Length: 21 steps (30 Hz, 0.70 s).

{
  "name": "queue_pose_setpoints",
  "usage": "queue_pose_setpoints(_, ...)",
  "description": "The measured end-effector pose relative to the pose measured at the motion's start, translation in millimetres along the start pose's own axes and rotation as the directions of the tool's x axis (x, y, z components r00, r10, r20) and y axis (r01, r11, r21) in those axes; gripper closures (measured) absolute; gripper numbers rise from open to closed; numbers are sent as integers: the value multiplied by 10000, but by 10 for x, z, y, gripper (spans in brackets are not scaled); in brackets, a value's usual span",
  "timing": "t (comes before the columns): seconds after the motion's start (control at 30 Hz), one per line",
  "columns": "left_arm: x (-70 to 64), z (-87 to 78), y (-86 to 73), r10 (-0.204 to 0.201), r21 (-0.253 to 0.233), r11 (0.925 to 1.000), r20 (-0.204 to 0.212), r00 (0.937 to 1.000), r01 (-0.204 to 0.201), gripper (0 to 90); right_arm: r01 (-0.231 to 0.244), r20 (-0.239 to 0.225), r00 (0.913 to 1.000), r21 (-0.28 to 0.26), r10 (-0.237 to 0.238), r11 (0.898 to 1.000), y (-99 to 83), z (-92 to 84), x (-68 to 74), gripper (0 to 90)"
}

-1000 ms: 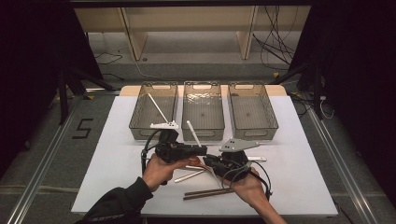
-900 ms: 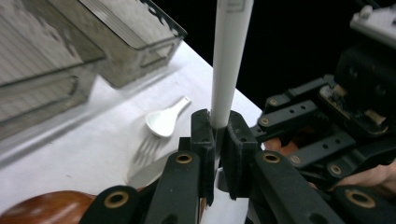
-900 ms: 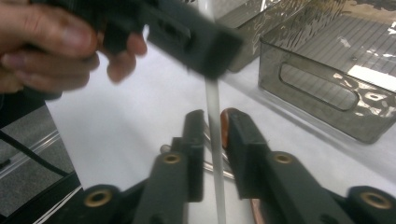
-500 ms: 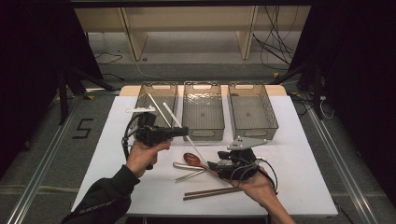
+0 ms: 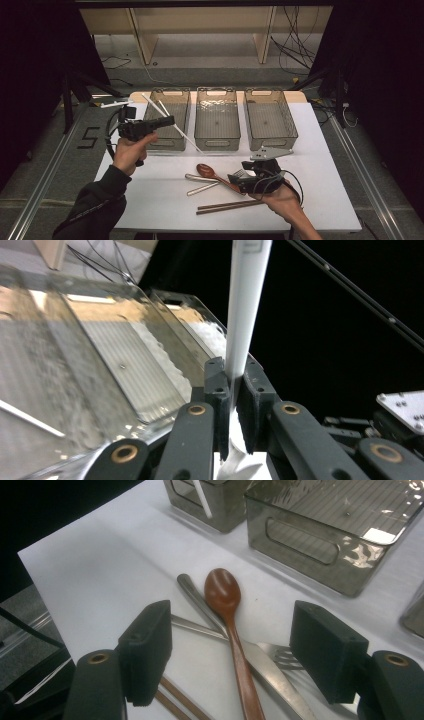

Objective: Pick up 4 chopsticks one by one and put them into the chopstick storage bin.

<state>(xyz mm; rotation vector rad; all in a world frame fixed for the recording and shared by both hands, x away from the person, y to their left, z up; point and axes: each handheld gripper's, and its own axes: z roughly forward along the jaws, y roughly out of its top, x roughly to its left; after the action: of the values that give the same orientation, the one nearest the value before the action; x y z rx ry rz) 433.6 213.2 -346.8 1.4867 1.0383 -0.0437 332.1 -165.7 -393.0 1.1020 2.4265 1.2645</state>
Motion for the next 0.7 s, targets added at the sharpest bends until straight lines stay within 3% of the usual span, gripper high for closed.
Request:
queue_pose_setpoints(0.27,163,-63,124,-98,-161,9998,-681,9976,87,830,-105,136,9999,-36,106,9999,-32,-42,-22,319)
queue_pose_setpoints(0.43,221,-40,208,106,-2,9999,-1369,9905,-107,830,-180,161,9997,-46,180,9998,-54,-63,-34,302)
queue_pose_setpoints(0.7,310,-8,403,197,85,9998,-1979,9800,-184,829,-144,124,9998,-41,144,9999,-65,-71,-27,295)
